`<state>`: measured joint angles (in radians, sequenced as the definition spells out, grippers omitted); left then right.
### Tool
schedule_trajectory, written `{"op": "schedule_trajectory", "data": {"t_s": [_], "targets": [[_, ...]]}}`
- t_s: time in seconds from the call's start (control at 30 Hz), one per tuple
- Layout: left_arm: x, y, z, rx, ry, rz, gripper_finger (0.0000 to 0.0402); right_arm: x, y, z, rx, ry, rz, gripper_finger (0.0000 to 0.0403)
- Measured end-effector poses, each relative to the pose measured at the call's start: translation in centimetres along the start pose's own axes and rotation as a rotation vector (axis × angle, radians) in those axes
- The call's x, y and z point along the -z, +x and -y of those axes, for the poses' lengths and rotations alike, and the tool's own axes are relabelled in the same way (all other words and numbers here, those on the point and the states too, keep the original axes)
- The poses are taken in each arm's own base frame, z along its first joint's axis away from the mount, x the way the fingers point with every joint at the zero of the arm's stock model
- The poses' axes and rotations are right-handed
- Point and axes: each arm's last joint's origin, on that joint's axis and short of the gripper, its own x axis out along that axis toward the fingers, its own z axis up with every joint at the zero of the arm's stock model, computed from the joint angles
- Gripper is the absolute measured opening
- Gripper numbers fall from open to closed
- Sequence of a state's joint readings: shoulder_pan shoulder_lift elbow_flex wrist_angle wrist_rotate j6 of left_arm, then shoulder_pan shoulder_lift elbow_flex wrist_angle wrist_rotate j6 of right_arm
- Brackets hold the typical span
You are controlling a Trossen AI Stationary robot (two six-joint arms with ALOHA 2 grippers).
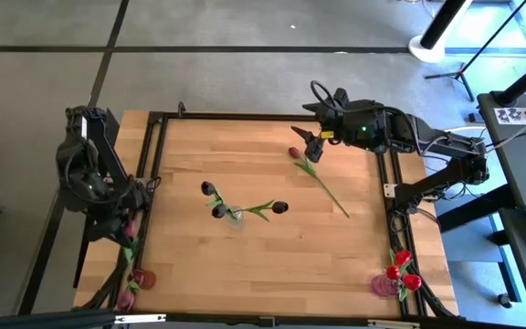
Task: Sort flowers into vase by color
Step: Put the pink flower into the red transparent vase
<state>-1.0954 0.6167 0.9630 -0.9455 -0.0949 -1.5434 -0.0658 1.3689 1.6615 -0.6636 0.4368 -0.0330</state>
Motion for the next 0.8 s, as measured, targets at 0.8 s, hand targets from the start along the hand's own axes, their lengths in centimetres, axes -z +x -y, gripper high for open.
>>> {"op": "schedule_trajectory", "data": {"t_s": [0.8], "targets": [[0.1, -0.2, -1.4, -0.138, 0.055, -0.022, 0.0128, 1.8, 1.7, -0.8, 0.021, 0.053, -0.166, 0.0303]]}}
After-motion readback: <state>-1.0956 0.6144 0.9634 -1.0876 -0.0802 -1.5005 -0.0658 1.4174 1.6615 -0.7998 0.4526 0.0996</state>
